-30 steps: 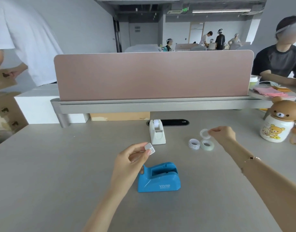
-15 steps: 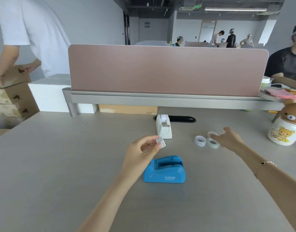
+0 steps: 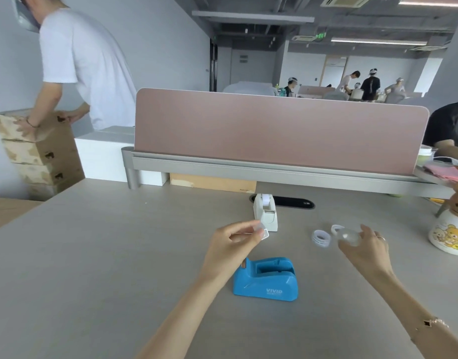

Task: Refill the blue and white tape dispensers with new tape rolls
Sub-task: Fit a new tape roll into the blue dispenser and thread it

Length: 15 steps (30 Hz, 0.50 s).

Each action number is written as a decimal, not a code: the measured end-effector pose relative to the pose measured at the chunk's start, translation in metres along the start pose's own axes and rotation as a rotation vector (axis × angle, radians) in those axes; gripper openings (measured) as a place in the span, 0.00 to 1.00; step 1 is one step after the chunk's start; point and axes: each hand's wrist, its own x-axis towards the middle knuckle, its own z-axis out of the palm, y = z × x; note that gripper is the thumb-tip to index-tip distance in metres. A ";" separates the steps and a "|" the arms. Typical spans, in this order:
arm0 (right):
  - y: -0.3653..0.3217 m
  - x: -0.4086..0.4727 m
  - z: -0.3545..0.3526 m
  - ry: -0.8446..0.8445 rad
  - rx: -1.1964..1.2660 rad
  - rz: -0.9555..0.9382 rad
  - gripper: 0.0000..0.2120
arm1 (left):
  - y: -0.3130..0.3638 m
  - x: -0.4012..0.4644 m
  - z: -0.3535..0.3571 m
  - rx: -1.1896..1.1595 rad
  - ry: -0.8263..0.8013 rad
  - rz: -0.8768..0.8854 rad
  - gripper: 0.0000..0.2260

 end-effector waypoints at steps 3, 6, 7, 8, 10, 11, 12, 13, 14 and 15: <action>-0.031 -0.021 -0.008 0.019 0.167 -0.108 0.21 | 0.005 0.000 0.000 -0.088 0.021 -0.081 0.05; -0.069 -0.051 -0.014 -0.029 0.276 -0.278 0.20 | 0.006 0.001 -0.002 -0.165 0.033 -0.144 0.08; -0.081 -0.063 -0.015 -0.042 0.305 -0.344 0.21 | 0.006 0.002 -0.003 -0.198 0.032 -0.162 0.08; -0.092 -0.077 -0.015 -0.059 0.320 -0.417 0.22 | 0.005 0.003 -0.003 -0.225 0.026 -0.177 0.09; -0.109 -0.100 -0.011 -0.119 0.330 -0.552 0.27 | 0.006 0.003 -0.004 -0.256 0.006 -0.186 0.09; -0.113 -0.108 -0.008 -0.150 0.331 -0.607 0.28 | 0.007 0.002 -0.004 -0.278 -0.001 -0.183 0.09; -0.115 -0.113 -0.004 -0.166 0.320 -0.641 0.27 | 0.008 0.002 -0.004 -0.306 -0.001 -0.182 0.08; -0.116 -0.116 0.000 -0.167 0.308 -0.661 0.26 | 0.008 0.002 -0.003 -0.331 0.005 -0.187 0.07; -0.115 -0.117 0.003 -0.162 0.303 -0.675 0.24 | 0.008 0.001 -0.003 -0.342 0.012 -0.193 0.08; -0.113 -0.118 0.006 -0.158 0.305 -0.687 0.24 | 0.008 0.001 -0.003 -0.341 0.013 -0.198 0.08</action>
